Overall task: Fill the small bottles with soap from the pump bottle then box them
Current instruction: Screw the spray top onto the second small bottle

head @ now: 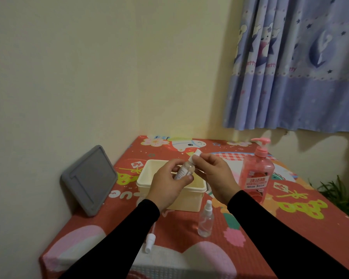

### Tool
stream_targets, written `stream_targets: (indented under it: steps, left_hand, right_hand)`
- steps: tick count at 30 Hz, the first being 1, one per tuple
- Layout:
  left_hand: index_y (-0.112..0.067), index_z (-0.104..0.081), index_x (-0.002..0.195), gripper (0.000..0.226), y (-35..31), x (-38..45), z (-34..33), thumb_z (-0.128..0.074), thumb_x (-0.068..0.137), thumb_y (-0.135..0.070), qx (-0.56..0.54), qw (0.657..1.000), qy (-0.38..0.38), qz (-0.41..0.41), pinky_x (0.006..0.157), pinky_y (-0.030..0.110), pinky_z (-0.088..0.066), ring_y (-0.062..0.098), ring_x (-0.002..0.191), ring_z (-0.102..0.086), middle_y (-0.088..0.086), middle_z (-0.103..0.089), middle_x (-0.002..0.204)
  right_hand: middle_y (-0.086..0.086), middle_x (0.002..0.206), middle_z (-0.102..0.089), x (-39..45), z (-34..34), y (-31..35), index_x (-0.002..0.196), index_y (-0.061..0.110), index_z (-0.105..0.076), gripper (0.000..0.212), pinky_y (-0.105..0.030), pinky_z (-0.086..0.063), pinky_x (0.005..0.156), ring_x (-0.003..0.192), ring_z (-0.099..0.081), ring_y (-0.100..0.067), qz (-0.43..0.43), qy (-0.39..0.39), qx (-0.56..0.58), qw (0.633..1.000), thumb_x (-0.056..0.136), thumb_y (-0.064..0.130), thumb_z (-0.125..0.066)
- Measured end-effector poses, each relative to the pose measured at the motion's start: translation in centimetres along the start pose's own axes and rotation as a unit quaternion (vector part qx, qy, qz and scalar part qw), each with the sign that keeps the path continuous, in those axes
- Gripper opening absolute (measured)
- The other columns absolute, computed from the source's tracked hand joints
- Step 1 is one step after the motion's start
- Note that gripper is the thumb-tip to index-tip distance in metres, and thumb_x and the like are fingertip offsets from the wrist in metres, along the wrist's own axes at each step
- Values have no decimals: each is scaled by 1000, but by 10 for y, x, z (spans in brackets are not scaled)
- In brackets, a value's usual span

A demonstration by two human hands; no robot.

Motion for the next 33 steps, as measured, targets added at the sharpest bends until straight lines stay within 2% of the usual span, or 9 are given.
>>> stream_targets:
  steps: [3,5,9,12,15,20,24,29,33]
  left_hand:
    - [-44,-60,105,34,-2,0,-3,-74,77,-31,-8,1000,4,1,82,45,-56,22,96,-65,-3,-63,105]
    - [-45,-59,103,34,-3,0,-5,-72,74,-35,-10,1000,4,-1,81,46,-56,23,93,-66,-1,-63,104]
    - [-43,-60,106,35,0,1,-6,-73,74,-33,-18,1000,2,1,79,46,-57,23,93,-66,-1,-65,102]
    - [-44,-60,105,34,0,2,-5,-73,82,-24,-23,1000,5,1,78,41,-57,22,94,-66,-2,-65,103]
    - [-40,-62,105,29,1,3,-2,-72,82,-25,-24,1000,6,10,75,39,-57,23,92,-66,1,-64,105]
    - [-45,-59,101,31,2,3,-2,-74,78,-30,-10,1000,2,5,81,43,-57,21,94,-66,-2,-63,105]
    - [-43,-60,101,30,3,2,-5,-73,76,-32,-10,1000,9,2,79,44,-57,21,92,-67,-3,-65,103]
    - [-33,-61,111,33,4,2,-6,-73,82,-25,-15,1000,15,12,74,40,-57,23,90,-68,0,-65,104]
    - [-34,-62,112,33,4,0,-5,-73,81,-26,-33,999,18,17,74,42,-58,23,91,-68,1,-65,105]
  right_hand:
    - [-12,91,-62,2,-2,-1,98,6,-55,28,-39,-51,94,86,-64,-21,-10,3,23,1000,83,22,-73]
    - [-12,96,-63,2,-6,1,104,0,-58,27,-36,-51,91,87,-63,-21,-18,19,57,998,86,16,-70]
    - [-15,99,-64,4,-11,2,113,-7,-61,36,-41,-50,94,93,-61,-26,-33,33,83,995,87,15,-68]
    - [-12,96,-64,3,-11,3,107,-2,-65,26,-31,-52,84,88,-62,-22,-37,36,81,995,92,19,-61]
    - [-12,103,-68,5,-9,2,111,1,-64,22,-25,-53,81,90,-65,-20,-43,45,89,994,97,11,-50]
    - [-15,88,-61,3,-6,2,96,1,-59,21,-35,-52,90,85,-61,-24,-18,16,25,999,87,18,-68]
    - [-10,81,-53,5,-6,-2,83,12,-47,32,-33,-51,81,78,-58,-20,-38,-22,9,999,80,25,-76]
    - [-17,93,-59,3,-11,2,104,-3,-60,31,-46,-49,91,88,-59,-30,-34,19,46,998,83,17,-72]
    - [-14,95,-65,2,-13,6,104,1,-63,22,-35,-50,88,88,-63,-24,-54,41,59,996,90,18,-63]
Point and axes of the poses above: each hand's wrist, its own x-axis towards the middle knuckle, its own z-axis out of the back of the hand, y = z × x, the point moved 4 cm from there along x, towards the middle knuckle
